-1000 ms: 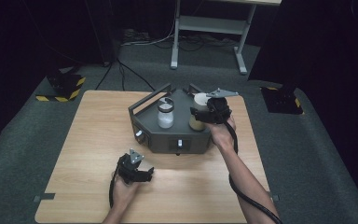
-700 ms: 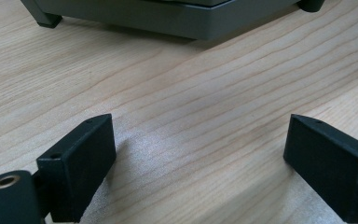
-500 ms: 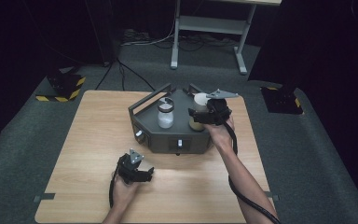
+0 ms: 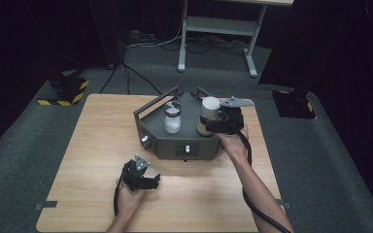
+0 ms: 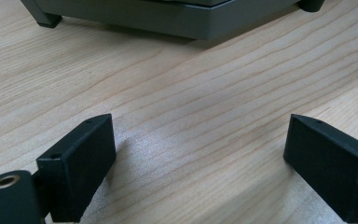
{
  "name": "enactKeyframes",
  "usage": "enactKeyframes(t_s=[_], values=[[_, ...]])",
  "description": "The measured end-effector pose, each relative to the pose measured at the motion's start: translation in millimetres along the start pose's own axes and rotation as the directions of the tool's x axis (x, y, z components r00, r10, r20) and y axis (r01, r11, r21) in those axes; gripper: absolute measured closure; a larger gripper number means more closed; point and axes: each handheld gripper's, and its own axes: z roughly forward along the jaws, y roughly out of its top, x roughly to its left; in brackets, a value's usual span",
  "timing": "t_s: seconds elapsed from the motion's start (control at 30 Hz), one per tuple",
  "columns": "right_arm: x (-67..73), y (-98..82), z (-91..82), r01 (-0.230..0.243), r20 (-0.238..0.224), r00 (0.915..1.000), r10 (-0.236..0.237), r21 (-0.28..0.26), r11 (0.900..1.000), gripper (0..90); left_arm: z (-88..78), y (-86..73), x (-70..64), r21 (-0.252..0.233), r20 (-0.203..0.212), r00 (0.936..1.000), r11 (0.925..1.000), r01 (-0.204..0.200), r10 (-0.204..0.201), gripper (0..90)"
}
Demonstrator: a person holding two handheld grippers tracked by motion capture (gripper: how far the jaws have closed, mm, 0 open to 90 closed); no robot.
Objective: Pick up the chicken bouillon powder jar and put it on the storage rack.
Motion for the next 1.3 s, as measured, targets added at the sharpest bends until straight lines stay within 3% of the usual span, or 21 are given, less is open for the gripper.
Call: enactKeyframes(t_s=[0.3, 0.63, 0.93, 1.3], values=[[2.1, -20.2, -24.1, 0.032, -0.01, 0.9994, -0.032, -0.016, 0.999, 20.0, 0.0, 0.1, 0.0, 0.001, 0.0, 1.0, 1.0, -0.001, 0.001, 8.9], [0.0, -53.1, -39.6, -0.01, -0.017, 0.9998, 0.01, -0.011, 1.0, 19.8, 0.0, 0.0, 0.0, 0.0, 0.0, 1.0, 1.0, 0.0, 0.0, 8.9], [5.3, -74.0, -51.5, -0.003, -0.002, 1.0, 0.003, -0.01, 1.0, 19.8, 0.1, 0.0, 0.0, 0.0, 0.0, 1.0, 1.0, 0.0, 0.0, 8.9], [6.2, -107.0, -56.1, -0.033, -0.004, 0.9994, 0.033, -0.002, 0.999, 20.7, 0.1, 0.0, -0.1, 0.0, 0.0, 1.0, 1.0, 0.001, -0.001, 8.9]])
